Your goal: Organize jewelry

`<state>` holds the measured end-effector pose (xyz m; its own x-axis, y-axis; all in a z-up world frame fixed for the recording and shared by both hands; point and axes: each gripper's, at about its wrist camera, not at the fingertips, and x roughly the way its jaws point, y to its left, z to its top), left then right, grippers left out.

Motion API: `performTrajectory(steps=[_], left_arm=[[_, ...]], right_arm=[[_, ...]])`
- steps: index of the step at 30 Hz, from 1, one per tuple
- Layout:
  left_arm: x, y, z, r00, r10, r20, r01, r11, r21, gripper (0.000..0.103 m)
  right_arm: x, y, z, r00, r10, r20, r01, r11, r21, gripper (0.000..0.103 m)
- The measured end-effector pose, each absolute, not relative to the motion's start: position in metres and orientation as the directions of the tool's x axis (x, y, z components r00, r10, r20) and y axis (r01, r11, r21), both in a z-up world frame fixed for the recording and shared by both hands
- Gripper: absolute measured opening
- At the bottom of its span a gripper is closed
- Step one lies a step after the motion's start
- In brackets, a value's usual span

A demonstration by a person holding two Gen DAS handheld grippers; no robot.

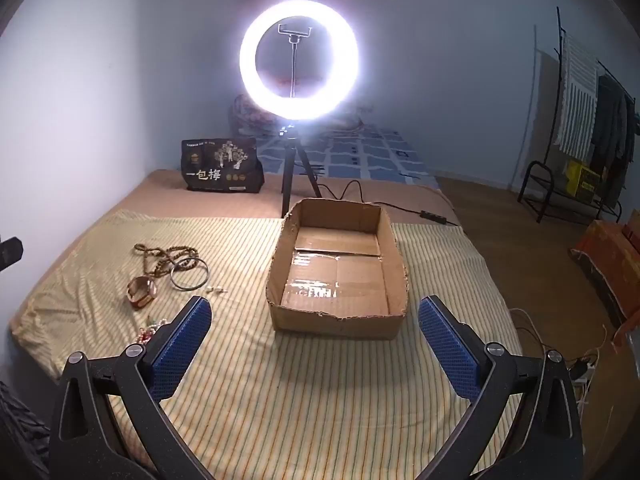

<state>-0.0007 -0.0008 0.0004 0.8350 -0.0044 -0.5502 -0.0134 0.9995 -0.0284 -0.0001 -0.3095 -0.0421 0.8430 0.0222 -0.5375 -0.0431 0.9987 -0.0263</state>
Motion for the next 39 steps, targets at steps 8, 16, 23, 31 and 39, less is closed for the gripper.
performTrajectory(steps=[8, 16, 23, 31, 39], left_arm=[[0.006, -0.014, 0.003, 0.842, 0.0, -0.54, -0.009, 1.0, -0.013, 0.103], [0.009, -0.01, -0.004, 0.852, -0.02, -0.523, 0.008, 1.0, -0.025, 0.103], [0.01, -0.012, -0.002, 0.854, -0.029, -0.52, 0.018, 0.999, -0.027, 0.103], [0.01, -0.014, 0.001, 0.854, -0.03, -0.519, 0.019, 0.999, -0.028, 0.103], [0.009, -0.014, 0.001, 0.854, -0.029, -0.519, 0.017, 0.999, -0.028, 0.103]], right_arm=[[0.001, -0.311, -0.045, 0.838, 0.026, -0.545, -0.045, 0.999, -0.02, 0.103], [0.001, -0.315, -0.045, 0.839, -0.021, -0.544, -0.002, 0.999, -0.043, 0.103], [0.003, -0.317, -0.046, 0.835, -0.015, -0.55, -0.001, 1.0, -0.028, 0.103], [0.002, -0.317, -0.047, 0.835, -0.015, -0.551, -0.001, 1.0, -0.028, 0.103], [0.002, -0.318, -0.048, 0.834, -0.018, -0.552, 0.001, 1.0, -0.031, 0.103]])
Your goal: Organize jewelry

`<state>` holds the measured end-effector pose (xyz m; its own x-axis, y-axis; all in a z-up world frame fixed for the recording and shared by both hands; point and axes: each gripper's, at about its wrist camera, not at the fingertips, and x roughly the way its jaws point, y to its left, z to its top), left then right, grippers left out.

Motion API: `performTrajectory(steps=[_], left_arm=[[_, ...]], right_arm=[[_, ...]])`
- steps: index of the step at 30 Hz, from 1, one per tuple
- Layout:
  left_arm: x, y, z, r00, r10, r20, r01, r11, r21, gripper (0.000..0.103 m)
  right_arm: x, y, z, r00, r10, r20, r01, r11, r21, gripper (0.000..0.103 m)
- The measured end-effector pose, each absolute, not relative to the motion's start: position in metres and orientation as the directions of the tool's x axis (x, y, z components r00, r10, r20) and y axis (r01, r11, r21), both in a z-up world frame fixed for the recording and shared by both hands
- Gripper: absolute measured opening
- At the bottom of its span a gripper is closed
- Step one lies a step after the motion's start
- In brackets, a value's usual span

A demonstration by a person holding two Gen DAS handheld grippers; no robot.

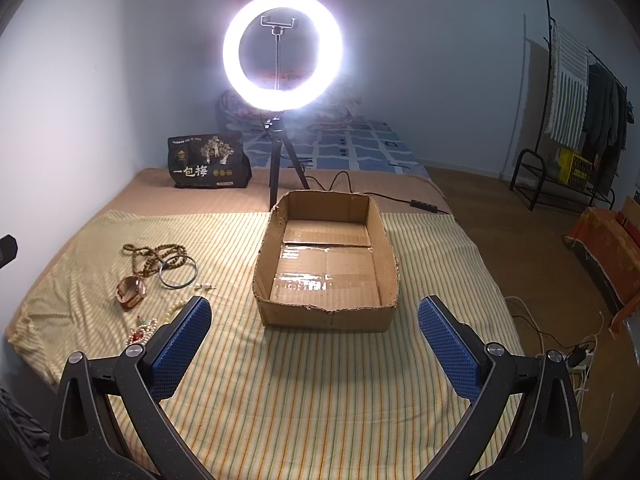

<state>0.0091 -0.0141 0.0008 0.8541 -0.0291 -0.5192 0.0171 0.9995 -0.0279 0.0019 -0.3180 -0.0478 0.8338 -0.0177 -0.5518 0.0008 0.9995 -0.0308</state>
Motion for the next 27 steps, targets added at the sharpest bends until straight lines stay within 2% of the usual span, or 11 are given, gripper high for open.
performTrajectory(steps=[27], left_arm=[[0.008, -0.0194, 0.0012, 0.854, -0.032, -0.52, 0.022, 0.999, -0.026, 0.103]], right_arm=[[0.0027, -0.3169, -0.0487, 0.829, -0.017, -0.56, -0.003, 0.999, -0.035, 0.103]])
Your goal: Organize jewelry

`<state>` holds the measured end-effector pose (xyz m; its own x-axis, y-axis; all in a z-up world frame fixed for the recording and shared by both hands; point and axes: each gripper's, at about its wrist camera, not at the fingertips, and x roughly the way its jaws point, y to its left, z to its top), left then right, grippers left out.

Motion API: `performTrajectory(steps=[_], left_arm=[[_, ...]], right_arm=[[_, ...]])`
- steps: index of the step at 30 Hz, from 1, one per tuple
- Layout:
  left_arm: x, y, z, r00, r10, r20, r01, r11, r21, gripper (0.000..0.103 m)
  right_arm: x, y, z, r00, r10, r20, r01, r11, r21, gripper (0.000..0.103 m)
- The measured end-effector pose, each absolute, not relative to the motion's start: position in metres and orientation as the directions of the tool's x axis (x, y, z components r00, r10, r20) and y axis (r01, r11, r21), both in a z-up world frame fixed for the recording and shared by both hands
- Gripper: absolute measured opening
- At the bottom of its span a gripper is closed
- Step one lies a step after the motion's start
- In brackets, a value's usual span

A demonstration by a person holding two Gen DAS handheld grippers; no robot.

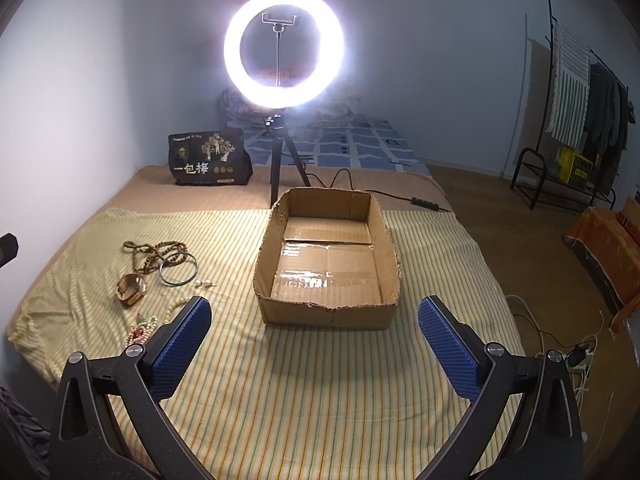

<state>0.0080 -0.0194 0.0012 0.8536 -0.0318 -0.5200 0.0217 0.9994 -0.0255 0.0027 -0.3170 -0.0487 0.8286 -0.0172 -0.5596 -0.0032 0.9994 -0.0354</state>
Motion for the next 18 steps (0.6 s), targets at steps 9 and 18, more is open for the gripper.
performTrajectory(steps=[9, 18], left_arm=[[0.0077, -0.0194, 0.0009, 0.854, -0.032, -0.52, 0.022, 0.999, -0.027, 0.103], [0.0046, -0.0223, -0.004, 0.851, -0.032, -0.525, 0.021, 0.999, -0.026, 0.103]], right_arm=[[0.002, -0.3177, -0.049, 0.826, -0.015, -0.563, -0.005, 0.999, -0.034, 0.103], [0.0037, -0.3158, -0.05, 0.824, -0.011, -0.567, -0.011, 0.999, -0.036, 0.103]])
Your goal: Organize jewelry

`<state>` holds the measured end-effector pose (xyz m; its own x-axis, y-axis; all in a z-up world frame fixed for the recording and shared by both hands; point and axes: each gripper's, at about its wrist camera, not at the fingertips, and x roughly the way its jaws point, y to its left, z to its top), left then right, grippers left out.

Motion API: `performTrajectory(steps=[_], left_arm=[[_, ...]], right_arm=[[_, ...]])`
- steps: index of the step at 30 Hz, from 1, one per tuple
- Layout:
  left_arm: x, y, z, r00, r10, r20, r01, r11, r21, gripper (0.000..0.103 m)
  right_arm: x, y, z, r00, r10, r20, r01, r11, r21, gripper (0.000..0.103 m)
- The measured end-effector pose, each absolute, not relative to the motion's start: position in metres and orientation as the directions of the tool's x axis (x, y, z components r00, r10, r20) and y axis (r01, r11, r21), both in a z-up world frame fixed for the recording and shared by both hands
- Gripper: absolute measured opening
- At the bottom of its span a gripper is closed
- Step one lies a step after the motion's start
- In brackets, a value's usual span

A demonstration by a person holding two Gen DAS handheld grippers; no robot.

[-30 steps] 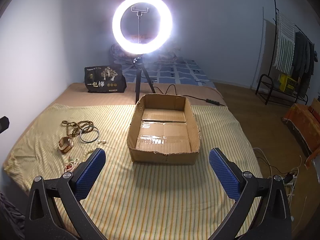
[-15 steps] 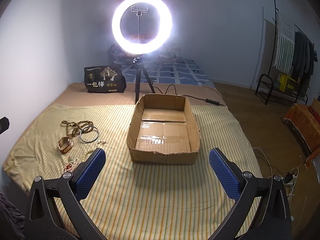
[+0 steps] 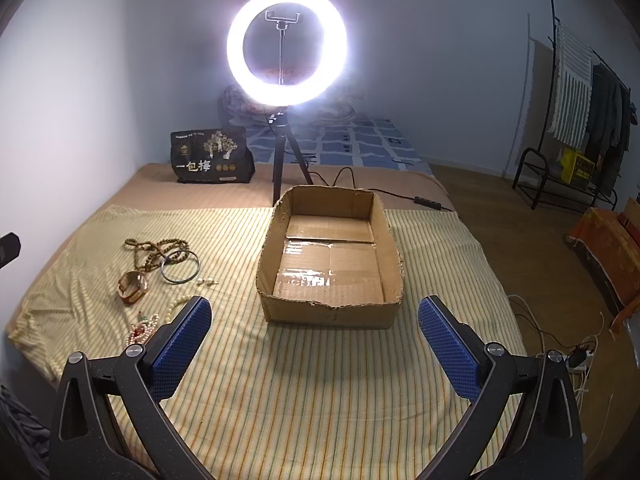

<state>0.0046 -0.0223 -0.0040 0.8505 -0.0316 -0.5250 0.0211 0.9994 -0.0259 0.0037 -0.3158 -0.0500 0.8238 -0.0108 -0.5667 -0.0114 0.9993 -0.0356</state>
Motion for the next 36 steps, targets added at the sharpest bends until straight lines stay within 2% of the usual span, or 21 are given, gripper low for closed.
performTrajectory(steps=[15, 23, 28, 32, 36], left_arm=[[0.022, 0.005, -0.008, 0.825, 0.013, -0.565, -0.018, 1.0, -0.003, 0.103], [0.051, 0.031, -0.017, 0.779, 0.012, -0.627, -0.01, 1.0, 0.007, 0.103], [0.07, 0.037, -0.032, 0.73, -0.001, -0.683, 0.008, 1.0, 0.008, 0.085], [0.086, 0.043, -0.044, 0.691, -0.033, -0.722, 0.023, 0.999, -0.024, 0.079], [0.104, 0.047, -0.056, 0.644, -0.058, -0.763, 0.027, 0.998, -0.053, 0.067]], right_arm=[[0.011, -0.301, -0.054, 0.811, 0.028, -0.585, -0.071, 0.996, -0.049, 0.103], [0.028, -0.284, -0.064, 0.775, 0.112, -0.622, -0.179, 0.983, -0.046, 0.103], [0.042, -0.273, -0.07, 0.747, 0.157, -0.646, -0.237, 0.971, -0.039, 0.103], [0.057, -0.262, -0.075, 0.708, 0.22, -0.671, -0.296, 0.955, 0.001, 0.103], [0.069, -0.247, -0.083, 0.672, 0.257, -0.694, -0.35, 0.937, 0.007, 0.102]])
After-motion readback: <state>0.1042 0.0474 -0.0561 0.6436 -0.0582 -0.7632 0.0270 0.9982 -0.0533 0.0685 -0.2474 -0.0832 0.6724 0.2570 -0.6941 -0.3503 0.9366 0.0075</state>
